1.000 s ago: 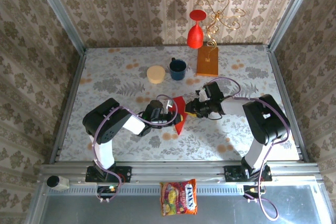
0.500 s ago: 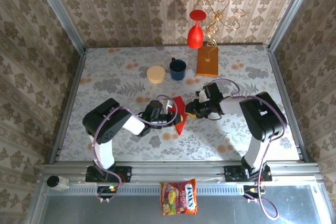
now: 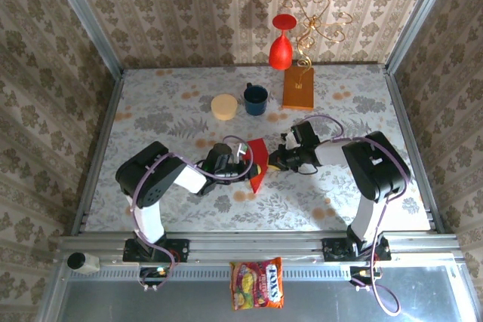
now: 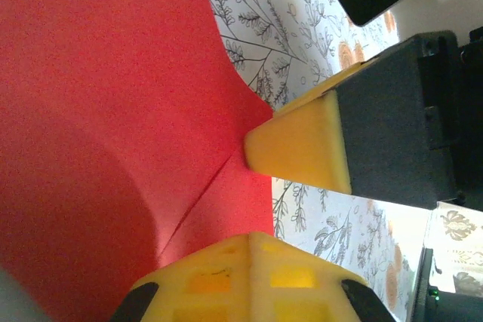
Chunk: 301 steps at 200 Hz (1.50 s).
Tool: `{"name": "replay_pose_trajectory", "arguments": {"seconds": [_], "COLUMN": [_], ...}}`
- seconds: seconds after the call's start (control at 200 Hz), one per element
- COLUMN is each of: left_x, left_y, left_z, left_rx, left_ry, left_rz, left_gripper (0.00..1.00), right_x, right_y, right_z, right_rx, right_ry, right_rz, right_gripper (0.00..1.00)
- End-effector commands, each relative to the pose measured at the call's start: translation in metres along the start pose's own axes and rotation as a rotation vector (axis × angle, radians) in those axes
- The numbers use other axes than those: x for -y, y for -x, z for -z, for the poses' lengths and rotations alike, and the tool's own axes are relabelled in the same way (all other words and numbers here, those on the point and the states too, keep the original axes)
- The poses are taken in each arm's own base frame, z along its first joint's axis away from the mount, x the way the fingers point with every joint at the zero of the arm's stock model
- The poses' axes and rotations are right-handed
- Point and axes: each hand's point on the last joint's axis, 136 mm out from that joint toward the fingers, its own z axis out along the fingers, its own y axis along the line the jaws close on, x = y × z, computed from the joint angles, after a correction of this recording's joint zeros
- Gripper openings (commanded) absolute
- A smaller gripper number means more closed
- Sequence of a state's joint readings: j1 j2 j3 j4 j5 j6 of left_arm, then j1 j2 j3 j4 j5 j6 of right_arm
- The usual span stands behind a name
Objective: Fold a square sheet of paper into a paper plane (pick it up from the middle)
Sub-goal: Fold the wing for the fifth time at the center of the table.
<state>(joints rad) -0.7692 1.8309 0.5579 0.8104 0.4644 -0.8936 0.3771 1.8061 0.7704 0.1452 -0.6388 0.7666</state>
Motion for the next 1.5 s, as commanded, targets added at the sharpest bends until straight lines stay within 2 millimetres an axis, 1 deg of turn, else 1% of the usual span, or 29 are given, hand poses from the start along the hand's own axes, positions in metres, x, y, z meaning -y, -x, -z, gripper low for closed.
{"name": "replay_pose_trajectory", "arguments": {"seconds": [0.0, 0.035, 0.185, 0.315, 0.38, 0.475, 0.525, 0.54, 0.605, 0.67, 0.705, 0.805, 0.845, 0.93, 0.98, 1.135, 1.265, 1.37, 1.5], "left_x": [-0.004, -0.005, -0.008, -0.009, -0.008, -0.002, -0.001, 0.000, 0.002, 0.006, 0.007, 0.014, 0.018, 0.029, 0.034, 0.051, 0.066, 0.071, 0.076], "left_y": [0.005, 0.007, 0.011, 0.006, 0.001, -0.007, -0.010, -0.011, -0.013, -0.017, -0.018, -0.022, -0.024, -0.028, -0.031, -0.041, -0.051, -0.056, -0.060], "left_z": [0.010, 0.011, 0.020, 0.028, 0.031, 0.034, 0.036, 0.037, 0.042, 0.046, 0.049, 0.051, 0.049, 0.043, 0.039, 0.019, 0.002, -0.006, -0.010], "left_rx": [0.017, 0.022, 0.050, 0.059, 0.061, 0.063, 0.072, 0.076, 0.094, 0.112, 0.122, 0.144, 0.149, 0.156, 0.157, 0.139, 0.114, 0.107, 0.102], "left_ry": [0.055, 0.072, 0.172, 0.288, 0.342, 0.399, 0.424, 0.432, 0.476, 0.521, 0.544, 0.580, 0.584, 0.584, 0.576, 0.530, 0.474, 0.436, 0.416], "left_rz": [-0.030, -0.037, -0.092, -0.179, -0.239, -0.325, -0.364, -0.376, -0.439, -0.514, -0.546, -0.638, -0.669, -0.734, -0.762, -0.827, -0.875, -0.877, -0.886], "left_gripper": [0.00, 0.00, 0.07, 0.13, 0.18, 0.22, 0.24, 0.24, 0.26, 0.27, 0.29, 0.31, 0.31, 0.35, 0.36, 0.43, 0.47, 0.49, 0.52], "right_x": [0.007, 0.010, 0.020, 0.027, 0.031, 0.030, 0.033, 0.027, 0.024, 0.025, 0.024, 0.022, 0.022, 0.021, 0.020, 0.017, 0.015, 0.014, 0.014], "right_y": [-0.006, -0.008, -0.021, -0.031, -0.036, -0.039, -0.042, -0.040, -0.040, -0.040, -0.040, -0.040, -0.041, -0.041, -0.042, -0.042, -0.040, -0.040, -0.039], "right_z": [0.008, 0.010, 0.024, 0.041, 0.048, 0.057, 0.058, 0.062, 0.067, 0.069, 0.070, 0.070, 0.070, 0.069, 0.068, 0.067, 0.067, 0.065, 0.065], "right_rx": [0.035, 0.046, 0.101, 0.162, 0.189, 0.220, 0.218, 0.233, 0.249, 0.260, 0.263, 0.261, 0.260, 0.259, 0.259, 0.254, 0.253, 0.250, 0.248], "right_ry": [-0.036, -0.049, -0.115, -0.196, -0.222, -0.246, -0.269, -0.257, -0.268, -0.281, -0.284, -0.294, -0.298, -0.300, -0.302, -0.301, -0.298, -0.298, -0.299], "right_rz": [-0.029, -0.041, -0.067, -0.086, -0.104, -0.108, -0.110, -0.100, -0.095, -0.097, -0.097, -0.094, -0.094, -0.093, -0.092, -0.091, -0.095, -0.098, -0.099], "right_gripper": [0.00, 0.00, 0.00, 0.00, 0.00, 0.00, 0.00, 0.00, 0.00, 0.00, 0.00, 0.00, 0.00, 0.00, 0.00, 0.00, 0.00, 0.00, 0.00]}}
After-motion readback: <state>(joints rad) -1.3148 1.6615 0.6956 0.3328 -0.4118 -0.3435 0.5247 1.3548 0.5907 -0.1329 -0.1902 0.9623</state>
